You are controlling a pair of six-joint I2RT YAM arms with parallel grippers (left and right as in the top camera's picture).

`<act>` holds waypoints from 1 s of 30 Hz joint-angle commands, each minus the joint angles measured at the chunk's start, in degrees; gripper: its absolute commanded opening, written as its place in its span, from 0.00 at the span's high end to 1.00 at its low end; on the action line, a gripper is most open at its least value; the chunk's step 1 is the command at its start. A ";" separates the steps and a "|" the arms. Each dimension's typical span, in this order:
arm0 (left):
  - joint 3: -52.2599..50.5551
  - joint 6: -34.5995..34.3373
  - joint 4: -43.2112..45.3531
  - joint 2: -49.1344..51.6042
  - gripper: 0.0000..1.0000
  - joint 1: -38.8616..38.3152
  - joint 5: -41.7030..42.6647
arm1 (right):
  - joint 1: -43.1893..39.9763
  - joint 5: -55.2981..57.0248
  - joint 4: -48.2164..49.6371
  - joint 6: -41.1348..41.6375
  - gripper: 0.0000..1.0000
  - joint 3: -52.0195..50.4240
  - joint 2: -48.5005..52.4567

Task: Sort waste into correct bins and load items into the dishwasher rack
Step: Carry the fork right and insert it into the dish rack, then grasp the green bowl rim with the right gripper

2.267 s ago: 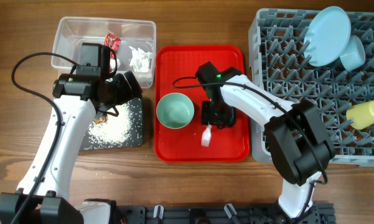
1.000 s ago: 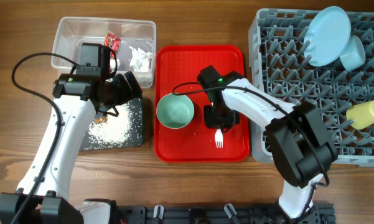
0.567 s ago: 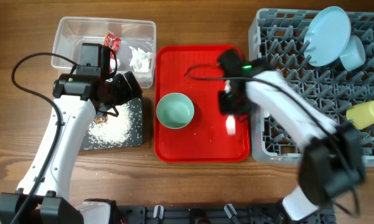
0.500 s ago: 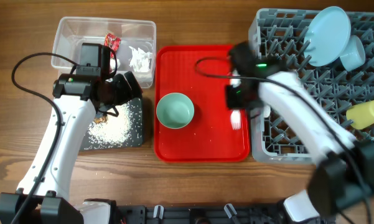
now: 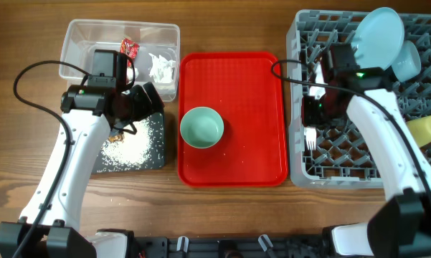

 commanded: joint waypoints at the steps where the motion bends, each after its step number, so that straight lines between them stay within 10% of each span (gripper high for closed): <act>1: 0.11 -0.17 -0.04 -1.05 0.00 0.22 -0.96 | -0.15 1.55 0.70 -1.18 0.96 -1.38 2.80; 8: 0.11 -0.17 -0.07 -1.05 0.00 0.22 -0.96 | -0.15 1.81 0.35 -1.09 0.61 -1.11 2.95; 19: 0.11 -0.17 -0.07 -1.05 0.00 0.22 -0.96 | -0.13 1.55 -2.51 -1.05 0.60 5.05 0.13; 30: 0.11 -0.17 -0.04 -1.05 0.00 0.22 -0.96 | 4.42 -21.81 6.71 -2.36 0.57 5.60 -3.56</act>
